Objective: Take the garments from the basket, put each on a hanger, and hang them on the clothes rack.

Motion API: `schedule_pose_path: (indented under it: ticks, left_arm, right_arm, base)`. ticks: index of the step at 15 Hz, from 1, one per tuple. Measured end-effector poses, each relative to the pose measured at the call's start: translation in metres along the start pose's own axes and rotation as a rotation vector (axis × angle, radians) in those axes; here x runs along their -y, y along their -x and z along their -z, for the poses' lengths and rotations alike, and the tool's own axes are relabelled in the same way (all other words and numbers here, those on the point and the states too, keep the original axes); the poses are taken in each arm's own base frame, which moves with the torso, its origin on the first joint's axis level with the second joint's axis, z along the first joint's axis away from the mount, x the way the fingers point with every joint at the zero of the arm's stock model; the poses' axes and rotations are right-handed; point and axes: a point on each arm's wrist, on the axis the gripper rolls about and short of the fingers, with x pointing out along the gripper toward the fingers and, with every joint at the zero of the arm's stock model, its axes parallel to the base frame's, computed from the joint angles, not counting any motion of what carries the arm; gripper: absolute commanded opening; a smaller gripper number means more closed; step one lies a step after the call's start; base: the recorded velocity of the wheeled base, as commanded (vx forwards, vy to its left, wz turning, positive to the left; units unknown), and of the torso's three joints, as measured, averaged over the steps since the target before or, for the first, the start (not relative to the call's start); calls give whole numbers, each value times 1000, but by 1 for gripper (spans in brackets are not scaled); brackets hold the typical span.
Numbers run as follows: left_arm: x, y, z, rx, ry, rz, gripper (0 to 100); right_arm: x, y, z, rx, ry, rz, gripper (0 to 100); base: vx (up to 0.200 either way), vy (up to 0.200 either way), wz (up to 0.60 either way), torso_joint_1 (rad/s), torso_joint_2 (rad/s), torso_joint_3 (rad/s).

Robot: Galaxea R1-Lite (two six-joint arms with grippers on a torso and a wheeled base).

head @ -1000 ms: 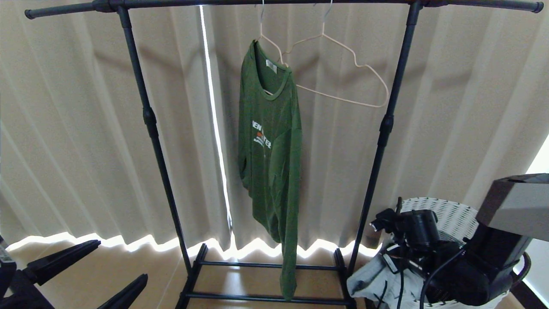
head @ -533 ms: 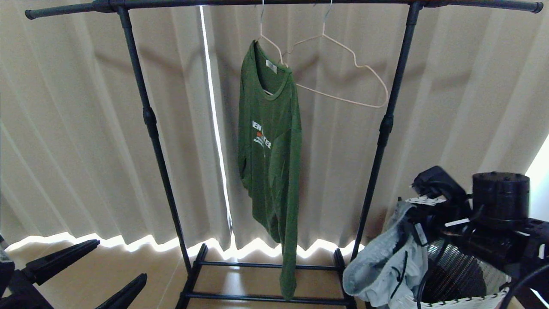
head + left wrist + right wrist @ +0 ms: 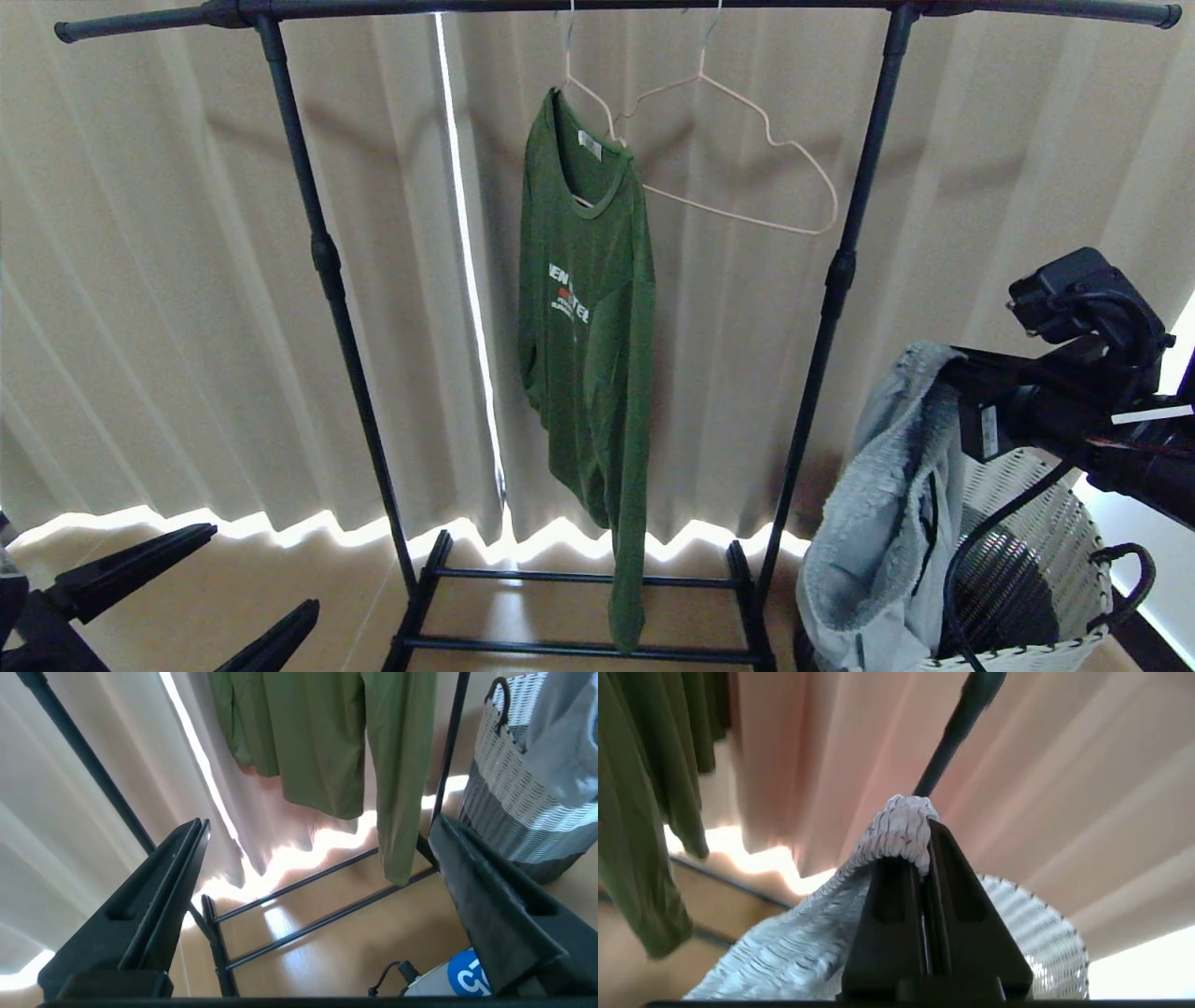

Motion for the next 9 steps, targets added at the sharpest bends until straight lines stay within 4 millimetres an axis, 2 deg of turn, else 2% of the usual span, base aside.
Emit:
schedule_pose_path:
  ticks: [3, 5, 9]
  left_arm:
    - [2, -3, -2, 1, -13, 38, 100]
    - [6, -11, -11, 10, -25, 93, 100]
    - [20, -48, -40, 14, -25, 231, 100]
  right_arm:
    - [-11, 2, -10, 52, 7, -97, 0]
    - [-17, -1, -21, 97, 6, -158, 0]
    - [-37, -5, -41, 158, -73, -261, 0]
  base:
    - [0, 0, 0, 0, 0, 0]
    - [0, 0, 0, 0, 0, 0]
    - [0, 0, 0, 0, 0, 0]
